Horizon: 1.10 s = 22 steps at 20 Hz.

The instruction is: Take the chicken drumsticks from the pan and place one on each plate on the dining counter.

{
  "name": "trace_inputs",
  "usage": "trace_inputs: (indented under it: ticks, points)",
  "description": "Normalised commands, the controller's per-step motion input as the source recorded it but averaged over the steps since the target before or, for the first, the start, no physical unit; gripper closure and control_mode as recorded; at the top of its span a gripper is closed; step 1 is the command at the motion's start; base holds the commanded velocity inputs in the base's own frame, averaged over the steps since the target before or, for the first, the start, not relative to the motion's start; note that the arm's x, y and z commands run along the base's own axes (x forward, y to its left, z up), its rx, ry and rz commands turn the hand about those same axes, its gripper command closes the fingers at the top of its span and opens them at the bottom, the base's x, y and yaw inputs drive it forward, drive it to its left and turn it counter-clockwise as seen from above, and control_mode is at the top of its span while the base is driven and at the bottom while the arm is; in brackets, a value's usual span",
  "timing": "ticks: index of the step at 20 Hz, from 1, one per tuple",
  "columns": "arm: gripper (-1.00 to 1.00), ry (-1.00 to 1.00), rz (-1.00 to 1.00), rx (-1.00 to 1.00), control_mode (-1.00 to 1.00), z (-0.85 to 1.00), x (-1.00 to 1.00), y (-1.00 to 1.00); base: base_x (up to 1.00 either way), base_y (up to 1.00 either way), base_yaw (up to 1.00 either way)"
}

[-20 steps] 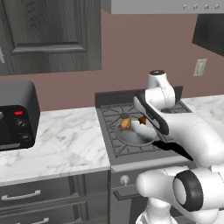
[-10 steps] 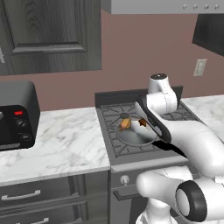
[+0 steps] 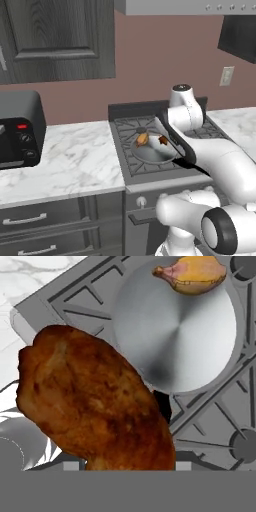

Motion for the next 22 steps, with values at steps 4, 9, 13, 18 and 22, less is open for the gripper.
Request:
trace_inputs:
  ticks: [4,9,13,18,22]
  points:
    - [1.0,0.0,0.0,0.0,1.0,0.0,0.0,0.0,-0.64,-0.03,-0.01]
    - [1.0,0.0,0.0,0.0,1.0,0.0,0.0,0.0,-0.67,-0.11,-0.32]
    - [1.0,0.0,0.0,0.0,1.0,0.0,0.0,0.0,-0.48,-0.03,-0.69]
    - [1.0,0.0,0.0,0.0,1.0,0.0,0.0,0.0,-0.36,0.0,-0.33]
    - [1.0,0.0,0.0,0.0,1.0,0.0,0.0,0.0,-0.38,-0.14,0.81]
